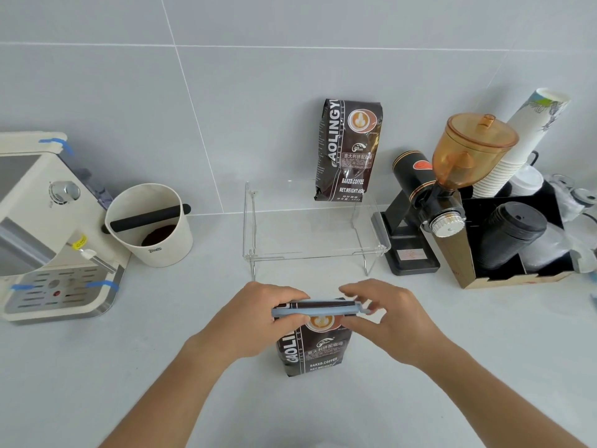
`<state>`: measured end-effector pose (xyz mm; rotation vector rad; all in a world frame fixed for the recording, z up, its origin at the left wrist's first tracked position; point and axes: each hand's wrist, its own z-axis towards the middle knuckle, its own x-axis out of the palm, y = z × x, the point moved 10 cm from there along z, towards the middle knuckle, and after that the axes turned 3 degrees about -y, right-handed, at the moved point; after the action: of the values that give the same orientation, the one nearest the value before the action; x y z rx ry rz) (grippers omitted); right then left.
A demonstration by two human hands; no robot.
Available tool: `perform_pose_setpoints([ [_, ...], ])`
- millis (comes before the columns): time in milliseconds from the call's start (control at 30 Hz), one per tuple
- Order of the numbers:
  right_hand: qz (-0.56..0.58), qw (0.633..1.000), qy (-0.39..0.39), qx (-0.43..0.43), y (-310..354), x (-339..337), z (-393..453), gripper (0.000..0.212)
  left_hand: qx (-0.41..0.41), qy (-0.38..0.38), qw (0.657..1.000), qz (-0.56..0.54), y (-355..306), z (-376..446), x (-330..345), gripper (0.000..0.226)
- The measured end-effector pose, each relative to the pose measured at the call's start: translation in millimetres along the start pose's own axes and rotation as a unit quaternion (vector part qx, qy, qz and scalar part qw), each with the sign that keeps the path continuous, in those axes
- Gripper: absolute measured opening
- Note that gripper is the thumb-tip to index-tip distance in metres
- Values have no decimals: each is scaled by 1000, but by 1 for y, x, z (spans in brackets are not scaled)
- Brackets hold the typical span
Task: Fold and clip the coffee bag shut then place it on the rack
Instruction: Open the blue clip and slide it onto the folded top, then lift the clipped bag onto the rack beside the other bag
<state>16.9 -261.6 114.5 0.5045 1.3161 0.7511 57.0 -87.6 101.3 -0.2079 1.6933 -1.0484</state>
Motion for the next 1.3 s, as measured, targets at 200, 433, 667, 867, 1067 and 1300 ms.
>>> perform_pose_setpoints([
  [200,99,981,111,124,-40,42,-4,50,-80,-67,981,-165,36,-7,-2,30],
  [433,174,961,120,176,-55,64,-14,50,-186,-32,929,-319,89,-32,52,52],
  [667,142,952,141,231,-86,91,-34,52,-206,-63,922,-322,104,-47,86,53],
  [867,153,952,119,237,-96,96,-43,63,-215,-111,910,-336,111,-51,91,55],
  [1067,156,953,99,238,-94,94,-47,59,-220,-130,910,-325,112,-55,100,55],
  [1300,181,950,67,244,-82,86,-39,54,-208,-148,905,-339,103,-53,84,44],
])
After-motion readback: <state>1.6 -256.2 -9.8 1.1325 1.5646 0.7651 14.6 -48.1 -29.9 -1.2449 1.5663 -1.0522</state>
